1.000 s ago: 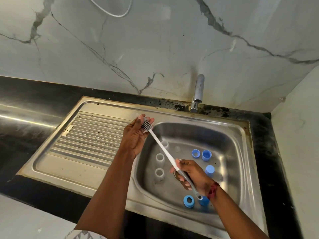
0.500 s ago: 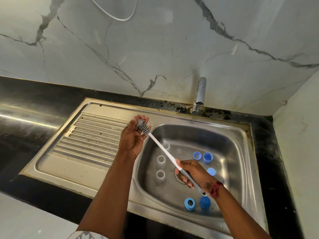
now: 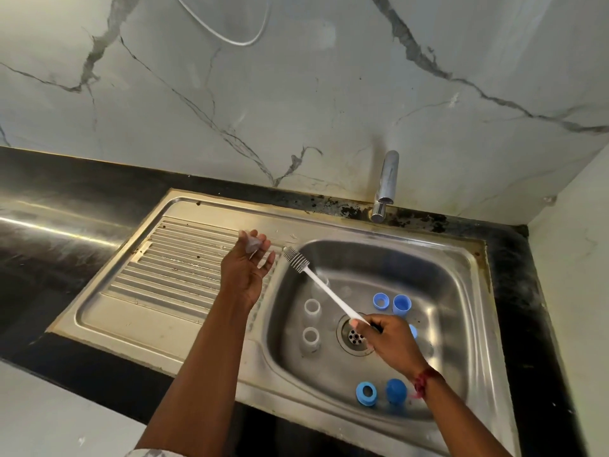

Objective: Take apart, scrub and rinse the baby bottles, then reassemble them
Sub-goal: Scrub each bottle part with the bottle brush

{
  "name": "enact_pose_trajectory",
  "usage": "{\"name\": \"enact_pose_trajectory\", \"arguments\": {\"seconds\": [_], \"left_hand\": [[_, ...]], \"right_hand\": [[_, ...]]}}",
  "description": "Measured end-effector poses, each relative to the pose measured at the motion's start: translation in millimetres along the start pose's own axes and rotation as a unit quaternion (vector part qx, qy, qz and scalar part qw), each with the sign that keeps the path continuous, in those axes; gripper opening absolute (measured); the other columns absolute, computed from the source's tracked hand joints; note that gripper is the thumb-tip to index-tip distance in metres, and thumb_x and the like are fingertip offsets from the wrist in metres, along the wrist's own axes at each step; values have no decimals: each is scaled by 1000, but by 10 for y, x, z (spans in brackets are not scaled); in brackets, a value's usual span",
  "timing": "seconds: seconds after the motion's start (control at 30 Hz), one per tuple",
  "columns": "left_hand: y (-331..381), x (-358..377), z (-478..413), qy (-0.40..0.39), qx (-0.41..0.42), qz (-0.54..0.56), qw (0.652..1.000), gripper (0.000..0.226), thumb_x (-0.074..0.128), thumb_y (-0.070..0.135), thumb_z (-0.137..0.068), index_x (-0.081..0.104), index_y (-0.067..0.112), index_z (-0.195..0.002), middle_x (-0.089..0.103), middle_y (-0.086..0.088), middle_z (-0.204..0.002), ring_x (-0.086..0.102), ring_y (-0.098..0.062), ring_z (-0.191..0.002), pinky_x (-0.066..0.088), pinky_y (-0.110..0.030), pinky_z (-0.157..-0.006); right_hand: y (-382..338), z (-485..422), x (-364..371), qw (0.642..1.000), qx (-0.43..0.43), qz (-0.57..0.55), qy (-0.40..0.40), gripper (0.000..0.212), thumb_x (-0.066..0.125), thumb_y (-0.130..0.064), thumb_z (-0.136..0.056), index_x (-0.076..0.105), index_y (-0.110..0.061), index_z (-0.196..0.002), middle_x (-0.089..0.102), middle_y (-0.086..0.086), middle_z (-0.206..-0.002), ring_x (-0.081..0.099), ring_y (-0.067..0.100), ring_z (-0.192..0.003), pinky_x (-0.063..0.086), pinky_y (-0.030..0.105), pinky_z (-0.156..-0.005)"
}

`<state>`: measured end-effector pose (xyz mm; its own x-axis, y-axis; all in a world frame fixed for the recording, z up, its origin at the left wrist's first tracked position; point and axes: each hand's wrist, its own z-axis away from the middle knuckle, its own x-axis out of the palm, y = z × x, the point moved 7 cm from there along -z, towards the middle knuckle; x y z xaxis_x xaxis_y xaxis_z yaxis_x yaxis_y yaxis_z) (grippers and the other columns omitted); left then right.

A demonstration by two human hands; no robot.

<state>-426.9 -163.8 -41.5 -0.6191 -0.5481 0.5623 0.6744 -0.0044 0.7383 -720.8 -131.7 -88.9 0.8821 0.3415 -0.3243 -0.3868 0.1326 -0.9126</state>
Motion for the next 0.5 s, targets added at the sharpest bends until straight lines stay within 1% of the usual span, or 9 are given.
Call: {"name": "enact_pose_trajectory", "arguments": {"seconds": [0.07,0.13,0.2,0.23,0.3,0.33,0.4,0.47,0.5], "left_hand": [[-107,42,43,-6,-29,-42,999,27,53,37,-100,65,13,-105,69,-2,-80,66,-11,-71,53,-33,-79],[-206,78,94,-5,-39,-77,996,32,53,38,-100,68,10,-106,65,-5,-77,61,-12,-66,53,-30,-71],[-279,91,127,0,-36,-112,993,33,52,40,-100,69,12,-102,63,-5,-74,58,-12,-64,51,-29,-65],[-315,108,144,1,-37,-124,992,35,52,43,-99,68,13,-100,62,-5,-73,56,-12,-63,50,-28,-62],[-394,159,187,-4,-51,-122,991,42,48,49,-98,64,11,-102,64,-6,-78,57,-14,-66,50,-28,-58],[-432,187,210,-8,-62,-117,991,46,43,52,-99,63,10,-104,65,-7,-80,59,-15,-68,51,-29,-58],[-480,236,256,-18,-77,-122,989,56,33,56,-100,62,8,-103,66,-6,-81,61,-15,-70,52,-30,-61],[-518,284,292,-35,-82,-134,987,67,23,61,-99,65,8,-98,66,-4,-75,60,-14,-66,51,-30,-59],[-539,296,300,-43,-81,-146,985,71,20,63,-98,66,8,-97,64,-4,-72,59,-13,-63,50,-29,-58]], "right_hand": [[6,19,-26,1000,1,-22,20,25,67,-31,-93,73,-17,-72,56,-9,-51,48,1,-49,39,12,-52],[-32,40,-57,999,-3,-39,36,34,62,-35,-94,70,-20,-65,55,-4,-52,47,4,-50,39,16,-52],[-92,68,-103,998,-13,-37,43,40,58,-38,-94,63,-24,-57,53,-5,-50,45,1,-48,39,14,-51],[-122,81,-127,999,-23,-23,44,38,58,-36,-95,65,-25,-59,53,-8,-49,46,1,-47,38,13,-51],[-165,104,-161,998,-44,14,43,24,62,-30,-95,74,-25,-75,57,-17,-50,50,-1,-48,38,12,-51],[-173,108,-175,997,-55,35,45,18,63,-29,-94,76,-25,-82,58,-21,-51,53,-3,-50,39,11,-52],[-194,122,-200,991,-83,82,59,16,64,-34,-93,76,-30,-84,58,-24,-54,54,-2,-52,39,12,-53],[-190,128,-222,982,-114,126,81,25,60,-47,-92,74,-33,-76,56,-17,-54,51,4,-52,37,14,-52],[-171,122,-234,976,-123,152,94,33,56,-53,-91,71,-30,-72,55,-13,-54,50,8,-52,36,16,-51]]}}
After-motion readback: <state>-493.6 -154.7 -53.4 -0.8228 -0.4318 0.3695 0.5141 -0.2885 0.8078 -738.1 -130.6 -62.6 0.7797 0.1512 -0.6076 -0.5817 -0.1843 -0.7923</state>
